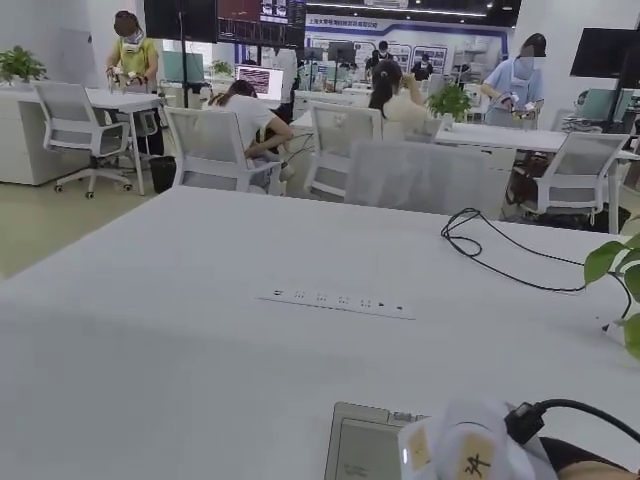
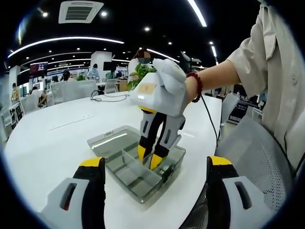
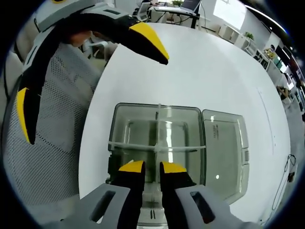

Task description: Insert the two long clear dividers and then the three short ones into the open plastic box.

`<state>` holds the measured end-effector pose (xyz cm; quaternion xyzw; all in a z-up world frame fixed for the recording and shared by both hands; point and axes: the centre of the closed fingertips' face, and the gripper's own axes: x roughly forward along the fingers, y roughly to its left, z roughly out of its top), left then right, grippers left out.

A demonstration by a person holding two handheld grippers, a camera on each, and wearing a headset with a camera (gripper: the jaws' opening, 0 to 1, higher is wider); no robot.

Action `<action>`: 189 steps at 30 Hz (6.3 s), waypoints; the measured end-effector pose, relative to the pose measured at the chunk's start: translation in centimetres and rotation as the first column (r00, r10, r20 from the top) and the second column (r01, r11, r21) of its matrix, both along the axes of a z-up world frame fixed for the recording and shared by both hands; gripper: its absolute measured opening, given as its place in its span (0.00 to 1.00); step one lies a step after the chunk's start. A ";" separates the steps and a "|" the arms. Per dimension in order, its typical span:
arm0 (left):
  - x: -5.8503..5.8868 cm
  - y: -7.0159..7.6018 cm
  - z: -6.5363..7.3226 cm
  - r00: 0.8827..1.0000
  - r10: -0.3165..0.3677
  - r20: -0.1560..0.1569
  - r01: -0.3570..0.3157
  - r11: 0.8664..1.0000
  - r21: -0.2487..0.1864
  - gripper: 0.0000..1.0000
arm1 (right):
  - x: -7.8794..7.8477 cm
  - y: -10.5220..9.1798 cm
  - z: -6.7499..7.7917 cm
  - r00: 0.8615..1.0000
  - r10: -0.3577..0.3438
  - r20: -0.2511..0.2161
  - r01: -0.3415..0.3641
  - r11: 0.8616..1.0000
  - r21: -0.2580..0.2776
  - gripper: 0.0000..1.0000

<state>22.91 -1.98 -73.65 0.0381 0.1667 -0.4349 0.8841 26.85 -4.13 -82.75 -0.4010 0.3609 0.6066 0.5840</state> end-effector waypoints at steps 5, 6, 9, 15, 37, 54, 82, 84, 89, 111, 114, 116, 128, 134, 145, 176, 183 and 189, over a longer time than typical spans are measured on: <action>0.0 0.0 0.0 1.000 0.004 0.001 -0.004 1.000 0.007 0.91 | -0.3 0.3 1.1 1.000 -0.021 -0.022 0.022 0.999 0.049 0.22; 0.0 0.0 -0.1 1.000 0.004 0.002 -0.004 1.000 0.009 0.91 | -0.4 0.3 1.3 0.999 -0.025 -0.027 0.026 0.998 0.053 0.24; 0.0 -0.1 0.1 1.000 0.006 0.002 -0.006 1.000 0.002 0.93 | -0.8 0.1 1.8 0.996 -0.061 -0.069 0.066 0.995 0.074 0.26; 0.1 -0.1 0.1 1.000 0.013 0.022 -0.013 1.000 0.017 0.95 | -1.0 -1.1 2.8 0.997 -0.059 -0.059 0.063 0.995 0.078 0.31; 0.2 -0.2 0.2 1.000 0.026 0.013 -0.025 1.000 -0.006 1.00 | -1.5 -9.7 3.7 0.990 -0.132 -0.046 0.134 0.990 0.042 0.43; 0.3 0.0 -0.3 0.999 0.036 -0.004 -0.036 0.999 0.004 1.00 | -1.4 -18.0 2.3 0.978 -0.208 -0.026 0.206 0.976 -0.066 0.49; 0.7 0.8 -0.7 0.997 0.080 -0.014 -0.079 0.996 0.033 0.97 | -0.5 -26.0 -1.6 0.990 -0.143 0.002 0.141 0.972 -0.190 0.44; 0.7 0.8 -0.8 0.997 0.081 -0.016 -0.081 0.996 0.038 0.96 | -0.6 -26.2 -1.7 0.990 -0.140 -0.003 0.136 0.972 -0.193 0.44; 0.7 0.9 -0.8 0.996 0.087 -0.017 -0.086 0.995 0.043 0.96 | -0.7 -27.0 -2.3 0.996 -0.086 0.009 0.086 0.969 -0.231 0.41; 0.6 0.9 -1.0 0.996 0.085 -0.022 -0.084 0.995 0.054 0.93 | -1.0 -27.7 -2.6 0.995 -0.095 -0.005 0.091 0.972 -0.219 0.33; 0.6 0.9 -1.0 0.996 0.083 -0.022 -0.082 0.995 0.053 0.93 | -1.0 -27.8 -2.6 0.995 -0.102 -0.005 0.099 0.970 -0.220 0.33; 0.6 0.9 -1.0 0.996 0.083 -0.022 -0.082 0.995 0.057 0.92 | -1.0 -27.8 -2.6 0.993 -0.114 -0.006 0.110 0.970 -0.217 0.33; 0.5 1.0 -1.0 0.996 0.082 -0.041 -0.080 0.996 0.048 0.87 | -0.7 -27.3 -2.4 0.988 -0.153 0.027 0.155 0.969 -0.192 0.32; 0.7 1.2 -1.1 0.994 0.093 -0.059 -0.090 0.995 0.041 0.83 | 0.3 -25.7 -1.3 0.986 -0.146 0.084 0.157 0.976 -0.154 0.32; 0.9 1.0 -0.2 0.991 0.104 -0.086 -0.104 0.995 0.000 0.73 | 2.1 -19.8 2.7 0.969 -0.105 0.222 0.113 0.993 -0.025 0.32; 0.5 -1.7 1.6 0.970 0.109 -0.219 -0.153 0.969 -0.194 0.37 | -0.9 -5.5 9.6 0.926 0.046 0.375 -0.136 0.966 0.218 0.32; 0.3 -2.4 1.9 0.959 0.095 -0.267 -0.165 0.954 -0.250 0.27 | -1.4 -4.0 9.9 0.919 0.055 0.390 -0.161 0.956 0.246 0.32; 0.2 -2.8 1.9 0.948 0.088 -0.307 -0.182 0.938 -0.295 0.20 | -1.9 -2.9 10.1 0.914 0.067 0.399 -0.185 0.947 0.264 0.32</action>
